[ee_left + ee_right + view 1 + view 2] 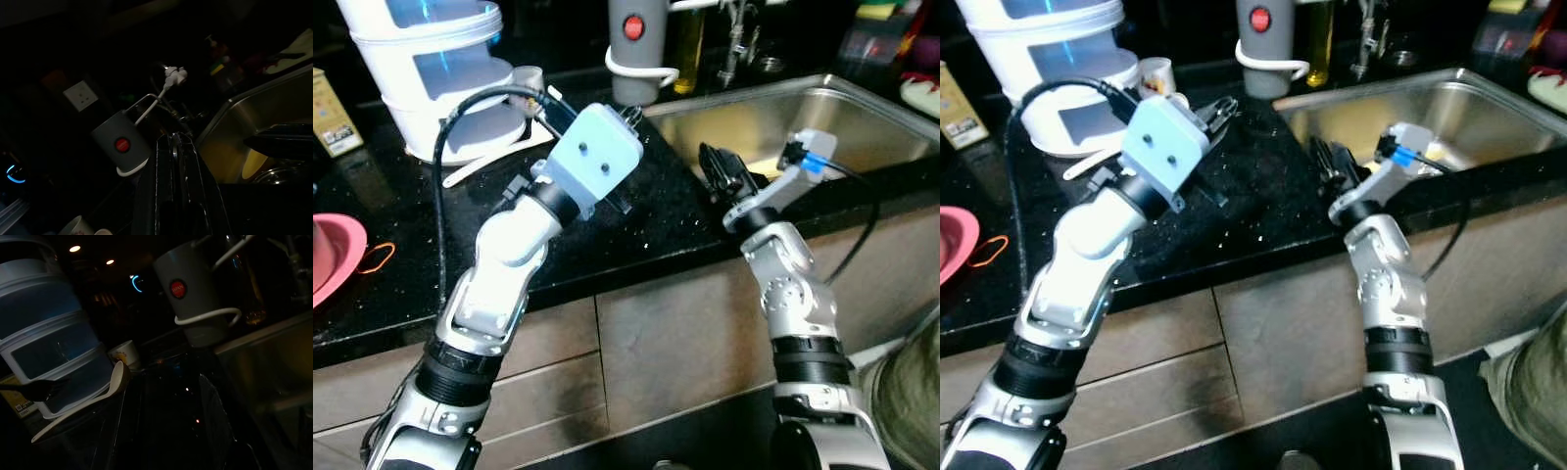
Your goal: Kitchen organization
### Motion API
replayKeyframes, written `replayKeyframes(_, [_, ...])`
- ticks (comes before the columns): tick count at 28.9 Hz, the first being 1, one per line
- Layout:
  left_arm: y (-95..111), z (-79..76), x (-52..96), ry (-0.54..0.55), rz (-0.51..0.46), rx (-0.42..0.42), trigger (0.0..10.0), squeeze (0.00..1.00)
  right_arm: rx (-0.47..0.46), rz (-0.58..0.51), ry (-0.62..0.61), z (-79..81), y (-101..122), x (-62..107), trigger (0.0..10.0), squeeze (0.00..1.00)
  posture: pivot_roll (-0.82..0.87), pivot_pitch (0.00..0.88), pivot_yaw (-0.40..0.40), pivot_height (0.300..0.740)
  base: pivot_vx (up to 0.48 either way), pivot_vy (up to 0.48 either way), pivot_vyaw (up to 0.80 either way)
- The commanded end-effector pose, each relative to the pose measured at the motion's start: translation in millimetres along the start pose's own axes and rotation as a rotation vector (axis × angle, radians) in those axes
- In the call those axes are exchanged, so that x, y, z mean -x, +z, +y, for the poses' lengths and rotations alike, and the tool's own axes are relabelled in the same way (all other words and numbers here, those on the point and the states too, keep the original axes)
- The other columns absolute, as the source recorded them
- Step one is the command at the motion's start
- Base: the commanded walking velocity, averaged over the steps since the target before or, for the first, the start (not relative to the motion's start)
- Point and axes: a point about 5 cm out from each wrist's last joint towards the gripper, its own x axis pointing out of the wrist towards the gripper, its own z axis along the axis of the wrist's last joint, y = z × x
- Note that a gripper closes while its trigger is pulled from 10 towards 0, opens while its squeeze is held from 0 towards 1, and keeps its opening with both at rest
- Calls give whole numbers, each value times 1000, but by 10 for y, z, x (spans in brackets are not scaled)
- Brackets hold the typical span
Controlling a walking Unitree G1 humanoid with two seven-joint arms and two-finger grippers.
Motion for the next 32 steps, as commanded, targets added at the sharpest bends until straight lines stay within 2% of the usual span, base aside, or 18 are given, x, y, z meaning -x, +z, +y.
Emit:
replayKeyframes(1, [-24,55,-2,27,20,4,10000,0,1,4,23,63,-21,-21,10000,0,-48,23,-3,732,0,0,0])
replayKeyframes(8, [-34,73,14,41,33,11,10000,0,-2,11,35,93,-44,-28,10000,0,-41,22,-9,732,0,-87,0])
replayKeyframes(32, [-49,178,20,63,52,-12,10000,0,-3,17,49,113,-59,-11,10000,0,-44,30,-12,732,0,-385,0])
